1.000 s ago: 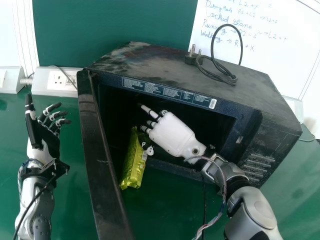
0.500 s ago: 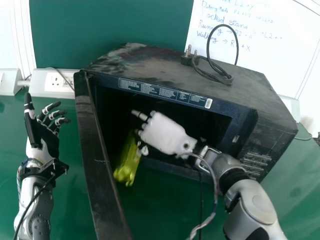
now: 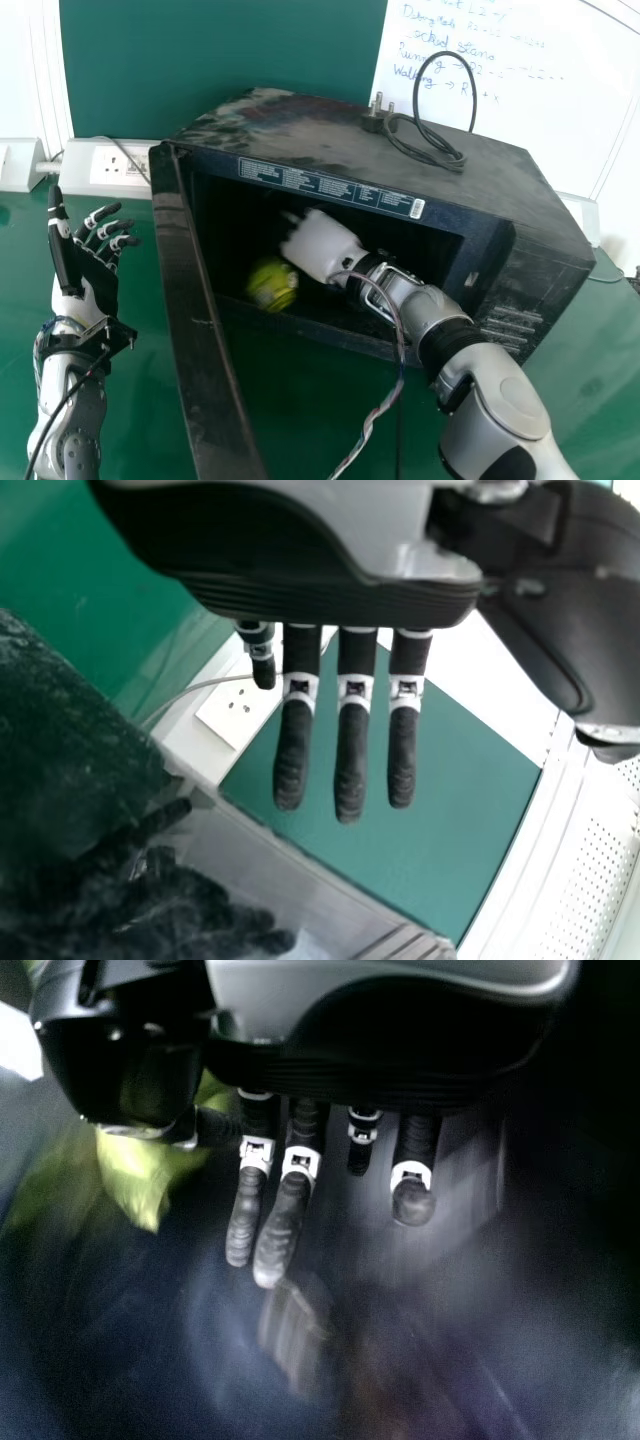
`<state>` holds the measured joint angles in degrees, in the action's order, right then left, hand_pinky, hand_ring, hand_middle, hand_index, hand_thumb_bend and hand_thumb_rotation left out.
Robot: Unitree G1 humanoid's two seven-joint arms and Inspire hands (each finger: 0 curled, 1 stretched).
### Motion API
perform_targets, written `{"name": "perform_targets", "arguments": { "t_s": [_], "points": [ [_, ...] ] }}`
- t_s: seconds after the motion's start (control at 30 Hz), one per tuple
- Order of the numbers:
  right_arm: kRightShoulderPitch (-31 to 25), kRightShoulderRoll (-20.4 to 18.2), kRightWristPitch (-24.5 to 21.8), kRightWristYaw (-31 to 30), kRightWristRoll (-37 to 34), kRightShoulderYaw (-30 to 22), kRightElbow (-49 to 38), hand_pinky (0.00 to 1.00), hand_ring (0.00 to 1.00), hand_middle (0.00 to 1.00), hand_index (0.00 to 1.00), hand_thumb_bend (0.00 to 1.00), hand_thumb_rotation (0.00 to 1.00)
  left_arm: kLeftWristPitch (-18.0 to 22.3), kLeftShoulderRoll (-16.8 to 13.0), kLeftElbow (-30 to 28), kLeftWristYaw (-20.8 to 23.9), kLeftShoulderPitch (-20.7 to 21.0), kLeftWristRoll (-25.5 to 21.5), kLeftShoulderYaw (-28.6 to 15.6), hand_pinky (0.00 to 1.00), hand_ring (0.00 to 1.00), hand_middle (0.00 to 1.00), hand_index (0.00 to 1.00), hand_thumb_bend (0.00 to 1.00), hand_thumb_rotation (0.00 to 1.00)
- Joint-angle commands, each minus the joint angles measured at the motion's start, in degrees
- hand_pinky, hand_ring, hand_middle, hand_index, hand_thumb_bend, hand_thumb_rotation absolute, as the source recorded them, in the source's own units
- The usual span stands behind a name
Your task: Put biscuit inside oven
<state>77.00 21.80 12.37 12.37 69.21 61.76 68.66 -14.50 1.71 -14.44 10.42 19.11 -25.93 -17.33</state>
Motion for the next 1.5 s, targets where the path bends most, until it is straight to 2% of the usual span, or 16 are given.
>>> {"name": "perform_targets", "arguments": {
  "t_s": [0.0, 0.13, 0.3, 0.37, 0.47, 0.63, 0.8, 0.9, 1.03, 1.17, 1.2, 1.23, 1.3, 1.37, 1.43, 1.47],
  "points": [
    [-5.62, -1.14, 1.73, -3.81, -0.80, -0.15, -1.24, 0.08, 0.15, 0.29, 0.49, 0.52, 0.12, 0.24, -0.43, 0.32, -0.87, -0.73, -0.14, -0.11, 0.23, 0.31, 0.40, 0.49, 0.52, 0.08],
    [-7.02, -0.95, -2.69, -9.71, -2.94, -3.24, -3.81, 0.08, 0.15, 0.27, 0.49, 0.52, 0.12, 0.21, -0.73, 0.42, -1.26, -0.83, -0.14, -0.31, 0.22, 0.32, 0.40, 0.49, 0.52, 0.08],
    [-7.20, -1.10, -9.00, -21.53, -0.08, -1.66, -5.63, 0.07, 0.14, 0.28, 0.50, 0.51, 0.12, 0.21, -0.81, 0.80, -1.48, -0.76, -0.21, -0.67, 0.23, 0.31, 0.40, 0.49, 0.52, 0.08],
    [-6.36, -0.70, -8.69, -29.86, 0.25, -1.11, -6.29, 0.10, 0.18, 0.42, 0.50, 0.52, 0.03, 0.21, -0.84, 0.75, -1.38, -0.79, -0.06, -0.64, 0.23, 0.31, 0.40, 0.49, 0.52, 0.08],
    [-4.53, 0.31, -6.03, -41.16, 2.63, 1.73, -7.25, 0.14, 0.21, 0.47, 0.50, 0.52, 0.00, -0.17, -0.66, 0.62, -1.01, -0.73, -0.40, -0.82, 0.23, 0.31, 0.40, 0.49, 0.52, 0.08],
    [-4.45, 0.73, -6.40, -48.86, 4.80, 3.23, -7.34, 0.16, 0.23, 0.47, 0.49, 0.52, 0.01, -0.24, -0.77, 0.60, -0.97, -0.74, -0.29, -0.83, 0.23, 0.31, 0.40, 0.49, 0.52, 0.08],
    [-5.61, 3.22, -8.22, -51.47, 3.09, -0.25, -11.09, 0.15, 0.22, 0.47, 0.49, 0.53, 0.00, -0.49, -0.97, 0.46, -0.98, -0.78, -0.20, -0.80, 0.23, 0.31, 0.40, 0.49, 0.52, 0.08],
    [-6.13, 3.72, -10.01, -53.43, 2.47, -2.02, -12.14, 0.19, 0.28, 0.48, 0.49, 0.52, 0.01, -0.62, -1.00, 0.35, -1.03, -0.81, -0.32, -0.83, 0.23, 0.31, 0.40, 0.49, 0.52, 0.08],
    [-7.30, 5.65, -12.14, -56.46, -2.31, -8.56, -16.55, 0.17, 0.26, 0.47, 0.49, 0.53, 0.00, -0.99, -0.67, -0.19, -0.38, -0.86, -0.06, -0.67, 0.23, 0.31, 0.40, 0.49, 0.52, 0.08],
    [-12.79, 14.24, -11.52, -58.37, -10.32, -19.08, -34.85, 0.12, 0.20, 0.47, 0.49, 0.53, 0.00, -0.80, -1.10, 0.19, -1.01, -0.74, -0.24, -0.99, 0.23, 0.31, 0.40, 0.49, 0.52, 0.08],
    [-14.72, 16.26, -11.77, -59.03, -12.90, -22.14, -39.50, 0.11, 0.20, 0.40, 0.61, 0.61, 0.09, -0.74, -1.30, 0.46, -1.24, -0.64, -0.33, -1.15, 0.23, 0.31, 0.40, 0.49, 0.52, 0.08],
    [-16.67, 18.09, -12.18, -59.71, -15.11, -24.96, -43.85, 0.12, 0.20, 0.38, 0.69, 0.65, 0.16, -0.75, -1.49, 0.72, -1.38, -0.54, -0.35, -1.28, 0.22, 0.31, 0.40, 0.49, 0.52, 0.08],
    [-20.77, 21.06, -13.62, -60.90, -18.70, -30.20, -52.09, 0.15, 0.23, 0.38, 0.74, 0.70, 0.25, -1.03, -1.73, 1.01, -1.25, -0.33, -0.29, -1.43, 0.23, 0.31, 0.40, 0.49, 0.52, 0.08],
    [-25.42, 23.36, -15.20, -60.78, -21.58, -35.39, -59.80, 0.17, 0.25, 0.38, 0.64, 0.72, 0.28, -1.08, -1.81, 1.39, -1.24, -0.18, -0.44, -1.58, 0.23, 0.31, 0.40, 0.49, 0.52, 0.08],
    [-30.37, 24.78, -16.19, -58.79, -23.65, -40.47, -66.41, 0.20, 0.29, 0.42, 0.60, 0.73, 0.30, -0.79, -1.78, 1.74, -1.51, -0.17, -0.44, -1.73, 0.23, 0.31, 0.40, 0.49, 0.52, 0.08],
    [-32.93, 25.14, -16.01, -56.75, -24.70, -43.06, -69.12, 0.22, 0.30, 0.42, 0.55, 0.63, 0.23, -0.63, -1.70, 1.87, -1.57, -0.16, -0.42, -1.81, 0.23, 0.31, 0.40, 0.49, 0.52, 0.08]
  ]
}}
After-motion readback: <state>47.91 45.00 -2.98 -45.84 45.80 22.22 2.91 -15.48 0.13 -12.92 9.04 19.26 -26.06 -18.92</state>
